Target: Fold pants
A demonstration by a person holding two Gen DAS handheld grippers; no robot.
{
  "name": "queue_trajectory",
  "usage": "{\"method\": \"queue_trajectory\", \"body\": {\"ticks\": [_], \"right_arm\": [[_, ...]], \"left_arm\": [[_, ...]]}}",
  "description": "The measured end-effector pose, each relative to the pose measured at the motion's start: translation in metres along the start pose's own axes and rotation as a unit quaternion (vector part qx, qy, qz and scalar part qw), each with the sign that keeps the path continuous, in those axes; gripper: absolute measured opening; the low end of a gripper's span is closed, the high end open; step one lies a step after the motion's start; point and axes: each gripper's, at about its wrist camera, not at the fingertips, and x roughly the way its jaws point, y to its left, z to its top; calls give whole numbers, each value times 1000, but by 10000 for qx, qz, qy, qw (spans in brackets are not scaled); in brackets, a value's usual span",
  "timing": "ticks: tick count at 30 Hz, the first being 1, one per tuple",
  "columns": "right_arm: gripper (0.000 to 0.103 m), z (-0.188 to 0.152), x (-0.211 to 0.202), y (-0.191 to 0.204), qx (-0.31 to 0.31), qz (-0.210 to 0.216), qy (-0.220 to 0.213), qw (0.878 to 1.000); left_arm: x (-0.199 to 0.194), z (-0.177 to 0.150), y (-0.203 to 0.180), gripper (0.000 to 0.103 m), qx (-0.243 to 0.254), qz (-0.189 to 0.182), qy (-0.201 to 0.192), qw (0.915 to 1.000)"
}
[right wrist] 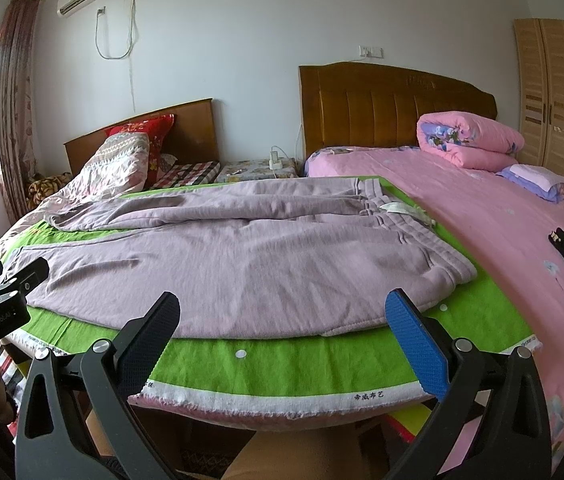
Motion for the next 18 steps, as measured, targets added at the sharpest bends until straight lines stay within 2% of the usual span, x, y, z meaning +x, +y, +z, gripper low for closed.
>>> {"method": "queue_trajectory", "body": {"ticks": [18], "right_arm": [[99, -9, 4, -1, 24, 9, 46, 10000]], "left_arm": [[2, -3, 3, 102, 5, 34, 72, 10000]]}}
